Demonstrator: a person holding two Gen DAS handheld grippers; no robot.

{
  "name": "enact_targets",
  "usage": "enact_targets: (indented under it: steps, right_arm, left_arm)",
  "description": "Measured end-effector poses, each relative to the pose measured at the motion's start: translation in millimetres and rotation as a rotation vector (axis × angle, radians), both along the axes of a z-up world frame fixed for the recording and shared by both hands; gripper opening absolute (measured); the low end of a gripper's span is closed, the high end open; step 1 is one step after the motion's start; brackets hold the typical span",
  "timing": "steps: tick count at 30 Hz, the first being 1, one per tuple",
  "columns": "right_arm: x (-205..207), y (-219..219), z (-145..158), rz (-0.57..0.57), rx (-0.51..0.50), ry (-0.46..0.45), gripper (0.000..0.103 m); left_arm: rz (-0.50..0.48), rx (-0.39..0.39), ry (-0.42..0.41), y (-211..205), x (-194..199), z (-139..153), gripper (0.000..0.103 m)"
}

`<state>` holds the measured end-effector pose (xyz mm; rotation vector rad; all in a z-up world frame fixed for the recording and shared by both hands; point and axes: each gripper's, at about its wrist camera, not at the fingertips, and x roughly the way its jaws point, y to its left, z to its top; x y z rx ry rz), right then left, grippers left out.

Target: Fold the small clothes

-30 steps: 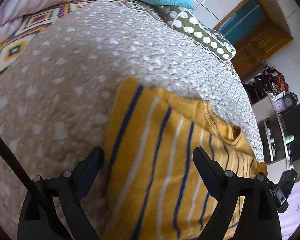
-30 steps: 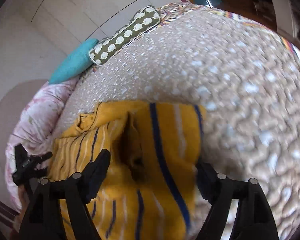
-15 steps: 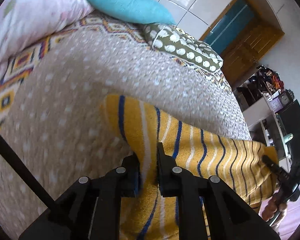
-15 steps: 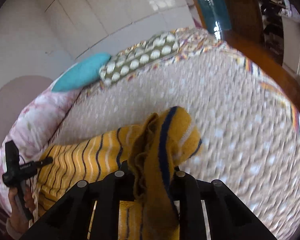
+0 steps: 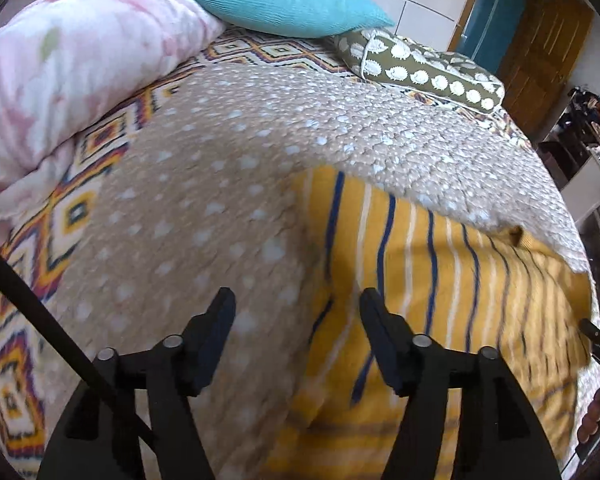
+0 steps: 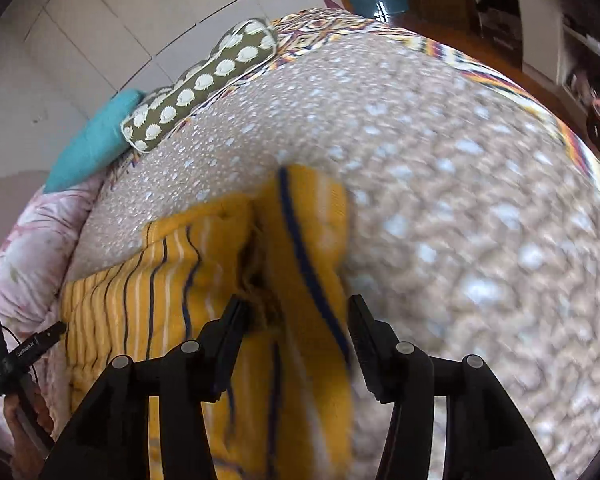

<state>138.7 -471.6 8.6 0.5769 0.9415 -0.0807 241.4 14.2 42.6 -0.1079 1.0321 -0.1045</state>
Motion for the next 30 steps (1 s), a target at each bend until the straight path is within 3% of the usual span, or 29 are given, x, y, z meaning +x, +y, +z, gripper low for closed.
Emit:
enact_targets:
  steps: [5, 16, 20, 26, 30]
  right_arm:
    - [-69.1, 0.0, -0.4, 0.032, 0.094, 0.009, 0.056]
    - [-205.3, 64.3, -15.1, 0.124, 0.268, -0.045, 0.056]
    - [-235.4, 85.0, -18.6, 0.147, 0.333, -0.054, 0.056]
    - [-271.4, 108.7, -15.2, 0.137, 0.265, -0.132, 0.062]
    - [-283.1, 129.2, -14.1, 0.175, 0.25, -0.129, 0.062]
  left_arm:
    - [-0.011, -0.04, 0.01, 26.8, -72.8, 10.1, 0.069]
    - [-0.005, -0.341, 0.149, 51.7, -211.2, -38.1, 0.069]
    - [0.029, -0.333, 0.09, 52.0, -246.1, -39.9, 0.069]
    - [0.065, -0.435, 0.031, 57.9, -287.5, -40.4, 0.093]
    - [0.031, -0.406, 0.034, 46.3, -305.7, -35.5, 0.094]
